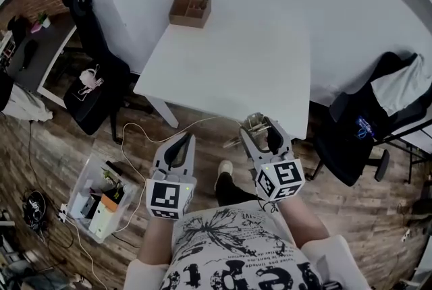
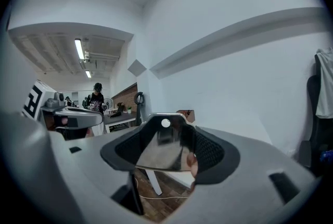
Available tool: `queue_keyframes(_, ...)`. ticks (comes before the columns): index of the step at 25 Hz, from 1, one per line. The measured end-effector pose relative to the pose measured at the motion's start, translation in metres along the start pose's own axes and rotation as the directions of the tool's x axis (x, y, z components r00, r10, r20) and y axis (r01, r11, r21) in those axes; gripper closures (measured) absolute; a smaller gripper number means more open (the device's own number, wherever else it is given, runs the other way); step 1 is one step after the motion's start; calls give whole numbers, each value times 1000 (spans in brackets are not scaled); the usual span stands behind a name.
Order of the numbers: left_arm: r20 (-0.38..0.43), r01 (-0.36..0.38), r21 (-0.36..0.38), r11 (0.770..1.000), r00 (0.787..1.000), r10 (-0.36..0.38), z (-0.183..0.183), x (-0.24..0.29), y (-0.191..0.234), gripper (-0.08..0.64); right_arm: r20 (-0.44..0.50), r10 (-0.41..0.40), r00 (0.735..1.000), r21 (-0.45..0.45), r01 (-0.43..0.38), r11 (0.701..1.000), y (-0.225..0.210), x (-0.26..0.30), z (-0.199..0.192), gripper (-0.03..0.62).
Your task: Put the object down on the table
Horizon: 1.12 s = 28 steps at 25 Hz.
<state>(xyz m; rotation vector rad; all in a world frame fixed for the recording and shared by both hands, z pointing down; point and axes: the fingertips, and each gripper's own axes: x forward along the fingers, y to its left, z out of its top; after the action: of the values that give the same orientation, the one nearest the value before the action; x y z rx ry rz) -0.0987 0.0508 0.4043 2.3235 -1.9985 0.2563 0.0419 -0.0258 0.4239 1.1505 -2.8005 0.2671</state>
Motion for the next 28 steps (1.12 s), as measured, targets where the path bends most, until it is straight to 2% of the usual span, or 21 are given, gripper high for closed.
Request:
queue_keyframes(8, -1, 16, 30, 999, 1000, -16, 26, 119, 38, 548, -8, 14, 1000, 21, -14, 1000, -67, 102, 24, 313)
queue_keyframes(14, -8, 37, 25, 999, 999, -37, 30, 181, 55, 548, -22, 0, 1000, 28, 0, 1000, -100, 149, 31, 313)
queue_keyframes(23, -22, 105, -4, 994, 994, -105, 30, 246, 79, 548, -73, -103, 992, 58, 107, 993, -138, 194, 22, 313)
queue_keyframes(28, -30, 177, -5, 984, 984, -177, 34, 289, 100, 548, -122, -180, 976, 77, 190, 979, -155, 225, 15, 313)
